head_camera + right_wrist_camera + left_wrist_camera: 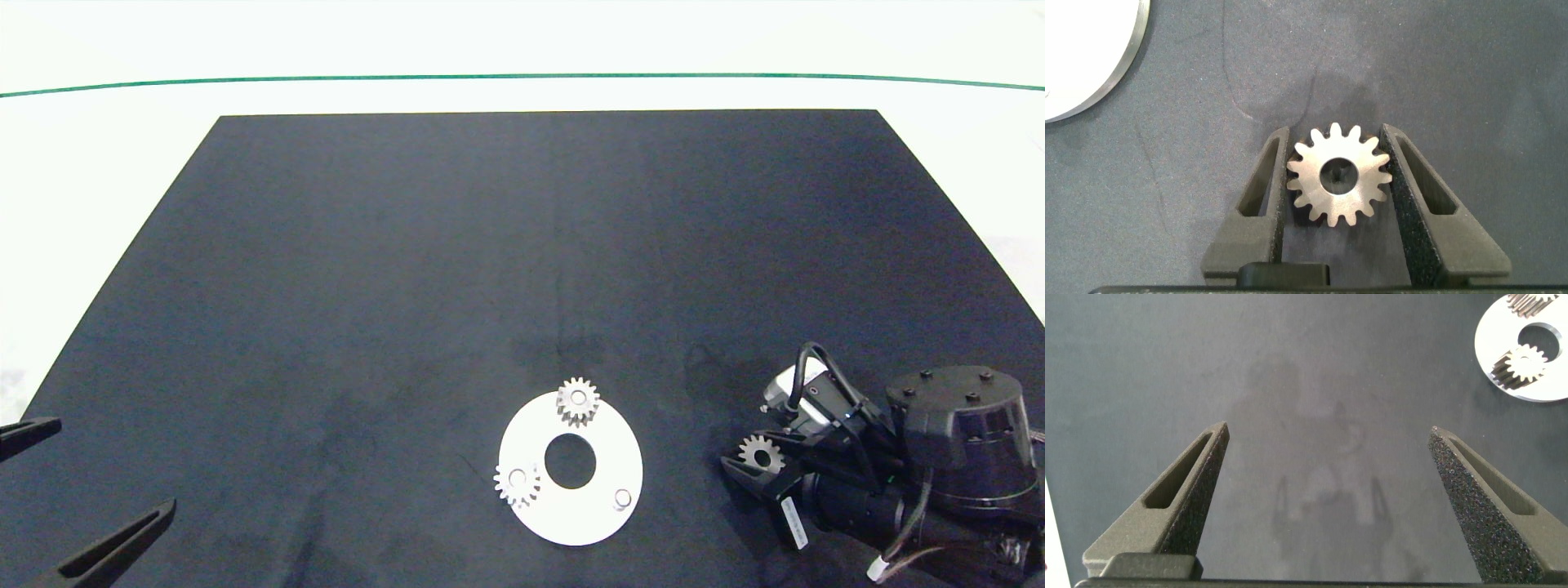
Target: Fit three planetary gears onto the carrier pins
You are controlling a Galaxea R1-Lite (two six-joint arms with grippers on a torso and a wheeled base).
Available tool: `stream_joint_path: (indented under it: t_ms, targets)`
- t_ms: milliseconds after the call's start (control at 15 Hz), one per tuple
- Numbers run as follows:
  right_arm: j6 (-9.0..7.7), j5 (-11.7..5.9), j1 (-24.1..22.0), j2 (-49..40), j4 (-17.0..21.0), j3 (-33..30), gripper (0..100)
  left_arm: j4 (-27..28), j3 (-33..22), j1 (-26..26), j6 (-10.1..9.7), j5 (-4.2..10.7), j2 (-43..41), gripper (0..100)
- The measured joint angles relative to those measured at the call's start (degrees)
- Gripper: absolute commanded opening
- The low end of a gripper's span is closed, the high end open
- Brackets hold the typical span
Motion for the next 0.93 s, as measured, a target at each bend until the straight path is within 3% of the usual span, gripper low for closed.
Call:
stream_joint_path:
  t_ms: [800, 933]
  targets:
    - [-0.2, -0.1, 0.1, 0.0, 0.1, -0.2, 7, 0.0, 0.0, 0.0, -0.02, -0.05, 0.2, 100]
    - [-0.44, -0.18, 0.1, -0.3, 0.2, -0.2, 7, 0.0, 0.1, 0.0, -0.05, -0.1, 0.4, 100]
